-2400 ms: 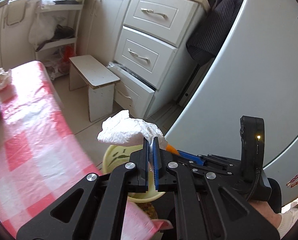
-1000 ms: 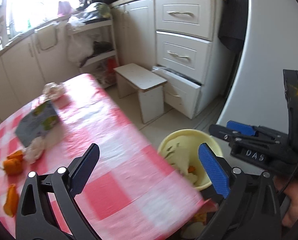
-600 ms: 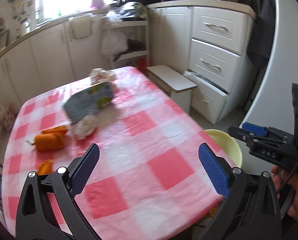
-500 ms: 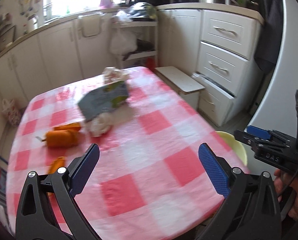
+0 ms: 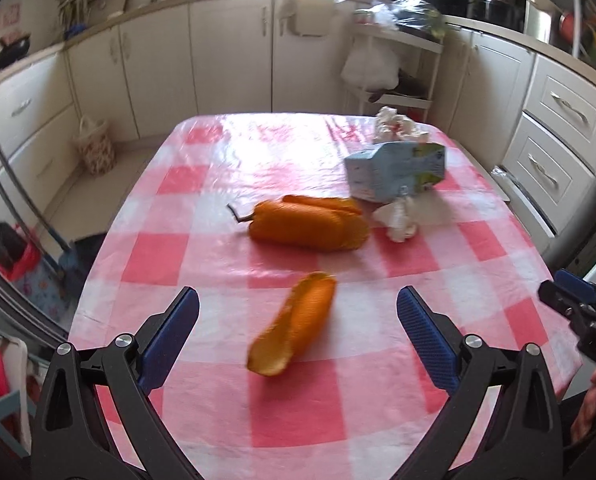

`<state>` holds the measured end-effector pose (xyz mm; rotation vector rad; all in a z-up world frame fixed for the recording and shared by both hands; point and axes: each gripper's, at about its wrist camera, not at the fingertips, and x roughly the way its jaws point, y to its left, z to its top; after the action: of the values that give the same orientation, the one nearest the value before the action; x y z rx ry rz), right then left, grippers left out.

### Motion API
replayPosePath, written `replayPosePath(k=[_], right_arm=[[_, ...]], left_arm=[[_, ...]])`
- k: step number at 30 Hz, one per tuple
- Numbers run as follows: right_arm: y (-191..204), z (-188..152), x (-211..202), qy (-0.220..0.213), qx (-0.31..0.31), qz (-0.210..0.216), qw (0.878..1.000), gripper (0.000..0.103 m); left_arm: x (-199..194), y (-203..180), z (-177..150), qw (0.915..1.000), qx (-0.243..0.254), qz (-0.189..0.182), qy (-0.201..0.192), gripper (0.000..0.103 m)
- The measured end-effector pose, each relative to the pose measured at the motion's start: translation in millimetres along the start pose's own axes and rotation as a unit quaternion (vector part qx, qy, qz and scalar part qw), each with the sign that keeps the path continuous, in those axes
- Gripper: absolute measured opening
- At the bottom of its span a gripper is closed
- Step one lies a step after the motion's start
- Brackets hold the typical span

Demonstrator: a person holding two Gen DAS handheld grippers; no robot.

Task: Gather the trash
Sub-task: 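Move both tools back over the table toward the remaining peels, then grasp an orange peel with the left tool while the right tool grasps the white tissue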

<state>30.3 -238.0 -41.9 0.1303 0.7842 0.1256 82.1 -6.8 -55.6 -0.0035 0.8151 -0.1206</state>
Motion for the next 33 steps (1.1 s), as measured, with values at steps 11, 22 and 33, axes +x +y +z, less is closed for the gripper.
replayPosePath(k=[11, 22, 33], right_arm=[[67.8, 36.8, 62.2, 0.031, -0.089, 0.02, 0.995, 0.056], [78.9, 56.7, 100.0, 0.046, -0.079, 0.034, 0.995, 0.056], [82.8, 72.1, 130.0, 0.068, -0.072, 0.026, 0.995, 0.045]], left_arm=[[19.4, 8.7, -5.1, 0.9993, 0.006, -0.026, 0.026, 0.096], [36.5, 11.2, 1.5, 0.9985, 0.011, -0.038, 0.038, 0.094], [50.9, 13.2, 3.0, 0.9957, 0.017, -0.07, 0.059, 0.066]])
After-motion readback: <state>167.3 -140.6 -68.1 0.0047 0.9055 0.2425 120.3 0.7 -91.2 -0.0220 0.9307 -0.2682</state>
